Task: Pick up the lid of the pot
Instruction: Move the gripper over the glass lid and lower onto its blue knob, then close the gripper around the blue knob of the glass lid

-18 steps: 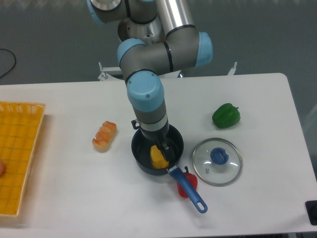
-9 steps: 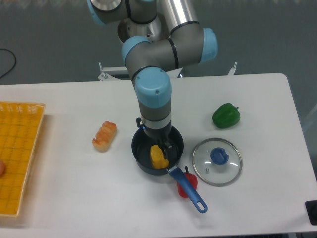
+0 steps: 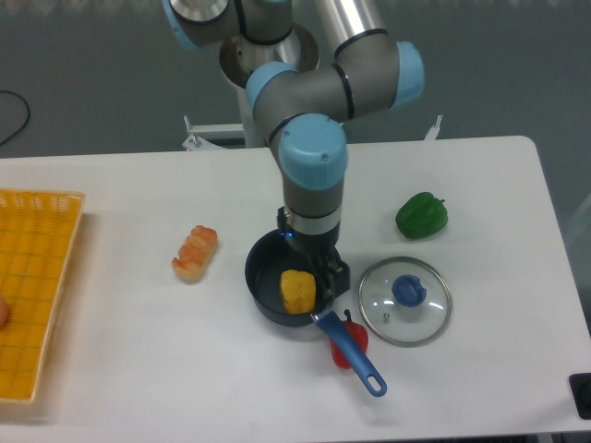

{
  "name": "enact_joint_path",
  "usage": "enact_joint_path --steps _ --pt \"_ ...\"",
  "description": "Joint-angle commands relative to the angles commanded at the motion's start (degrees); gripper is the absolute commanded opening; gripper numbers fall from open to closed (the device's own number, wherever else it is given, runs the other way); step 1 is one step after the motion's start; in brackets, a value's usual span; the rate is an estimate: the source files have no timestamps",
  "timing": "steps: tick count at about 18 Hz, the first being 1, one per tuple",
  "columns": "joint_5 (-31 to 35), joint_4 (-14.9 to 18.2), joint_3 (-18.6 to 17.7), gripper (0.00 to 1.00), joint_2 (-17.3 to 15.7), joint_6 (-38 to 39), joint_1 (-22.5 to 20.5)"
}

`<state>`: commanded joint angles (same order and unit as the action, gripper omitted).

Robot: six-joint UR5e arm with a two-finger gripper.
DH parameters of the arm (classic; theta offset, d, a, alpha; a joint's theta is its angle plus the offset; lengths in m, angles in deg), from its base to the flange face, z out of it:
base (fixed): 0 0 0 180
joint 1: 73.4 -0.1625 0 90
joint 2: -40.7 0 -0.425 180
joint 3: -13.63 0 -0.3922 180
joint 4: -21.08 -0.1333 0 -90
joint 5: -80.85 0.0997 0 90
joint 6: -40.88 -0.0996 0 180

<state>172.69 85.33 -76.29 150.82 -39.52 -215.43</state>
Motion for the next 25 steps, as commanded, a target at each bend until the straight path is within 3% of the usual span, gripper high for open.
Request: enact_joint_path --steps 3,7,10,16,25 --pt "1.68 0.26 1.32 1.0 1.76 -9.4 -3.07" --pt "2.03 -1.22 2.64 1.0 5.27 -15.4 -5.63" --pt "2.3 -2.99 2.73 1.0 8.17 -15.93 -6.42" --pt "2.56 -4.31 2.82 1.0 10.46 -16.02 -7.04" --pt "5.18 -4.57 2.2 1.0 11.61 -16.02 -7.12"
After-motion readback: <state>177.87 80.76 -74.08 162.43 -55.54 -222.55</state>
